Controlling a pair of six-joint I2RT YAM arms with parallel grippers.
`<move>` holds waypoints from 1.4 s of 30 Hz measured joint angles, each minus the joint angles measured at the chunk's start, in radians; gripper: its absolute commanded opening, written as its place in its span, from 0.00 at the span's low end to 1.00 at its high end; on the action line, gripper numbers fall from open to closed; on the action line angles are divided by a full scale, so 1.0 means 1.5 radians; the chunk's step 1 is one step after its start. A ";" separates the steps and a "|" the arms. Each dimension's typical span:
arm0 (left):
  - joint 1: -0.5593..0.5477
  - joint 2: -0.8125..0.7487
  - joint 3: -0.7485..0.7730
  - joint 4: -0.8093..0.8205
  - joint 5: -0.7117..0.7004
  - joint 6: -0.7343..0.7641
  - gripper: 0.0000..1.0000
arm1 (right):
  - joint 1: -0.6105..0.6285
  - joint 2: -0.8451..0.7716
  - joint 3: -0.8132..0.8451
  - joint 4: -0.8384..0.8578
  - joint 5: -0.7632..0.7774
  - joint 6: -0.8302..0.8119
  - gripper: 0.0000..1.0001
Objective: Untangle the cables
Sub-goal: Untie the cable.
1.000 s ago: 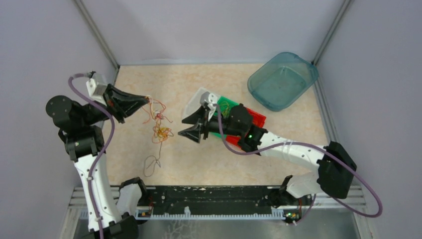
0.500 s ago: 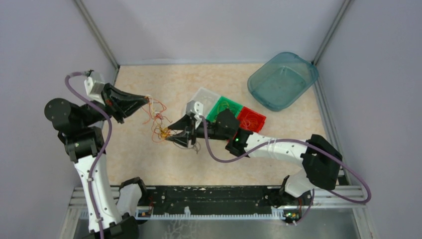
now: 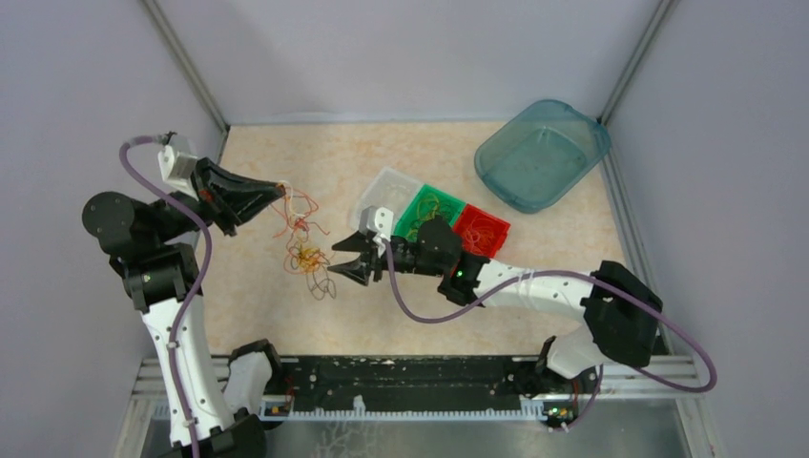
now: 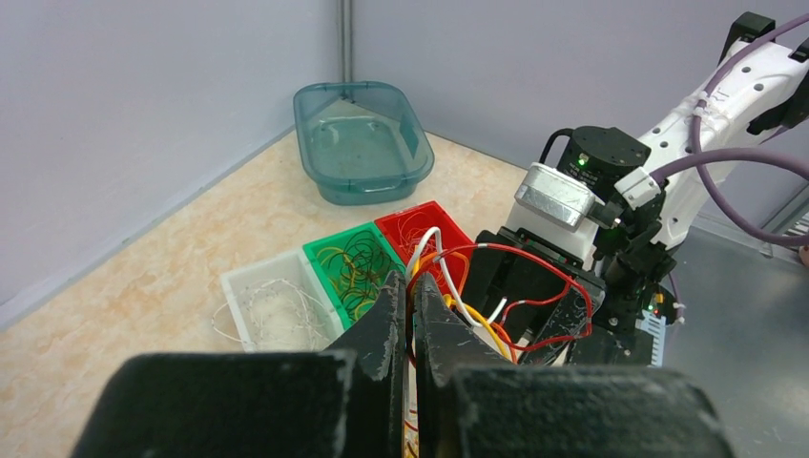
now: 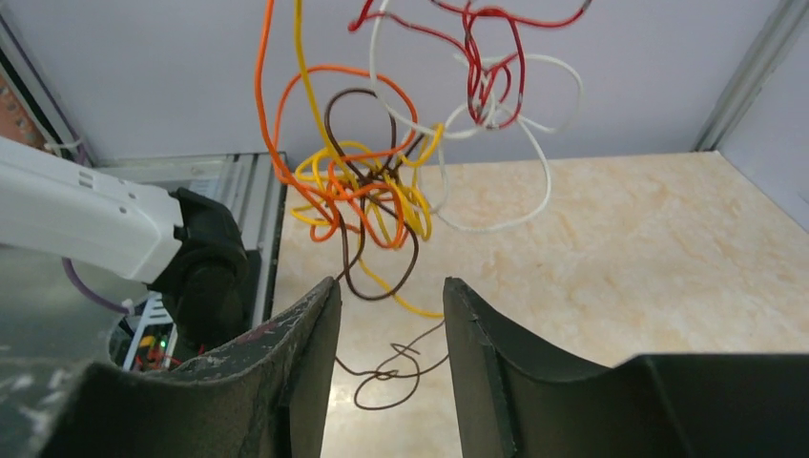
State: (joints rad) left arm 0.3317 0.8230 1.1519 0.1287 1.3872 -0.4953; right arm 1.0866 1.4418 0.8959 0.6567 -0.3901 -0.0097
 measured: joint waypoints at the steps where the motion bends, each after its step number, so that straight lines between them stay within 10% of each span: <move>1: 0.000 0.000 0.001 0.001 0.000 -0.002 0.04 | 0.000 -0.004 -0.006 -0.001 0.005 -0.005 0.45; 18: 0.000 0.008 0.009 0.019 -0.007 -0.023 0.04 | 0.022 -0.033 -0.033 0.009 0.073 -0.049 0.30; 21: 0.000 0.008 0.009 0.020 -0.007 -0.023 0.04 | 0.025 -0.030 -0.032 0.013 0.086 -0.054 0.00; 31: 0.000 0.003 0.016 -0.082 -0.021 0.089 0.10 | 0.029 -0.056 -0.039 0.009 0.212 -0.078 0.00; 39: -0.001 -0.005 -0.057 -0.283 -0.169 0.389 0.38 | -0.010 -0.252 -0.094 -0.004 0.367 -0.082 0.00; 42: -0.001 0.009 -0.114 -0.331 -0.225 0.470 0.85 | -0.035 -0.299 -0.096 -0.007 0.384 -0.065 0.00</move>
State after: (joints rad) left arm 0.3309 0.8360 0.9806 -0.3679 1.0492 0.2104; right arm 1.0344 0.9932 0.7517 0.6468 0.1856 -0.1066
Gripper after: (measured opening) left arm 0.484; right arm 0.007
